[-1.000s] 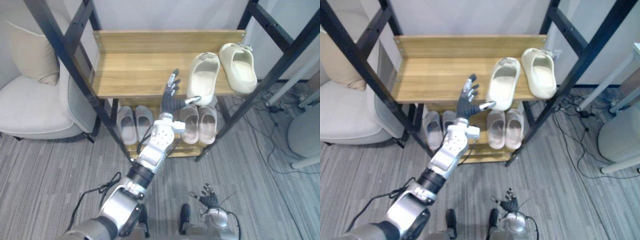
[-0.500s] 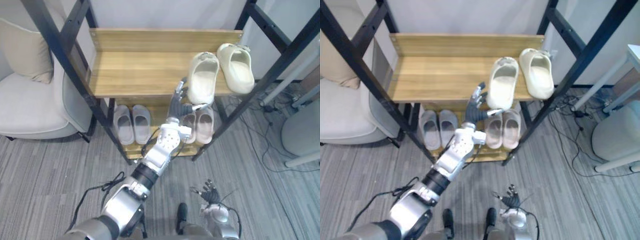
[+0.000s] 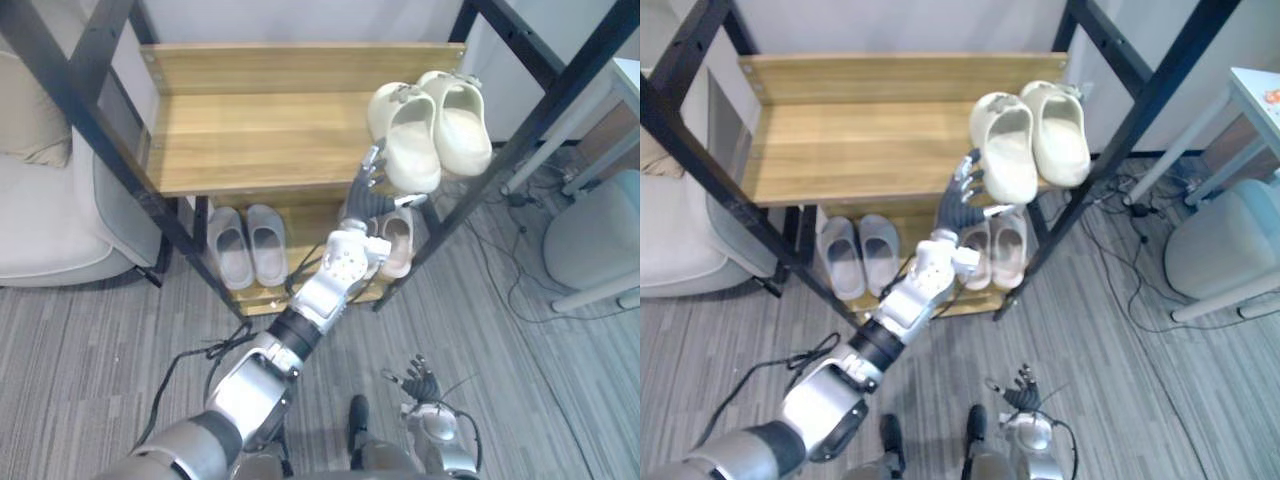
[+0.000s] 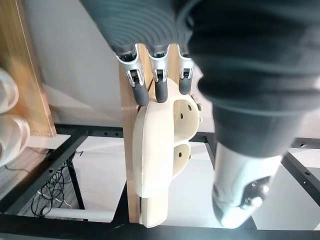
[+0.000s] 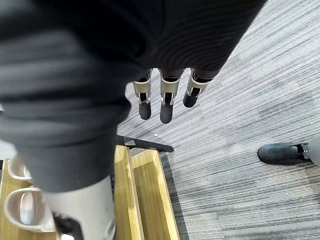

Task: Organize the slippers on the shoe rack

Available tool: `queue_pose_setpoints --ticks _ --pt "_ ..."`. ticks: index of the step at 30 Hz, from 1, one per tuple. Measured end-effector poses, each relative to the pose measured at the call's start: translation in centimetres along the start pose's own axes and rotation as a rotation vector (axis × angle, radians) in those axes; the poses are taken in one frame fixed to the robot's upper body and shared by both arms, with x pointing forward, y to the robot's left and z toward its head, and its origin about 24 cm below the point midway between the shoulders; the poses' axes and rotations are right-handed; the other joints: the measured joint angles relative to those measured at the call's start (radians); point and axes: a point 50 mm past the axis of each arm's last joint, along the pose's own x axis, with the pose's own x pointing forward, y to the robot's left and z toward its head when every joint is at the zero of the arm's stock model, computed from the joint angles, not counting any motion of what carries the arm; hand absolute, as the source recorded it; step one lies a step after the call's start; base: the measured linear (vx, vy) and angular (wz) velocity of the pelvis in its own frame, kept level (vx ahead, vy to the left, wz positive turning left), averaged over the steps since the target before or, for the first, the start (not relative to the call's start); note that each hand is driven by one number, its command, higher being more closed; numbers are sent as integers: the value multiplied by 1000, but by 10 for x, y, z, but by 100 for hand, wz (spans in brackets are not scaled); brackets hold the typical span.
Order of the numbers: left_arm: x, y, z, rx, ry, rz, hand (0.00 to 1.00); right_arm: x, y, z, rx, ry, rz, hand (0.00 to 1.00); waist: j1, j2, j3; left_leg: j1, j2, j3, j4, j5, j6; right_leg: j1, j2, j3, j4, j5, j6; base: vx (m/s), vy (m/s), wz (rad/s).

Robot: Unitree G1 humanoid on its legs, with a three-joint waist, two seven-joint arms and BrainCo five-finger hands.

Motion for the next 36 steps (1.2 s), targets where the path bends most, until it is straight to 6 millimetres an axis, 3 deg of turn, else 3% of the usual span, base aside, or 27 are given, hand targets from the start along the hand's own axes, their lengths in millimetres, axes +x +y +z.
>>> queue_pose_setpoints --ticks 13,19,25,36 --pt "4 14 3 -28 -4 60 0 -3 1 -6 32 20 -15 0 -4 0 0 2 0 -8 0 0 0 4 0 -3 2 0 0 43 18 1" --pt "-8 9 24 -80 -128 11 0 -8 0 -14 31 44 -17 0 9 2 0 5 0 -41 0 -1 -2 22 -2 -32 7 -7 -3 40 20 14" --pt "-43 -27 19 -152 -142 -241 0 -7 4 -12 26 37 -2 0 27 6 -1 18 0 -78 0 -2 -5 52 -5 -68 17 -28 -1 52 17 19" --pt "-75 -79 23 -171 -164 -624 0 -3 12 -9 6 39 43 0 47 21 -4 19 0 -95 1 2 -1 54 -8 -85 41 -50 -1 61 15 5"
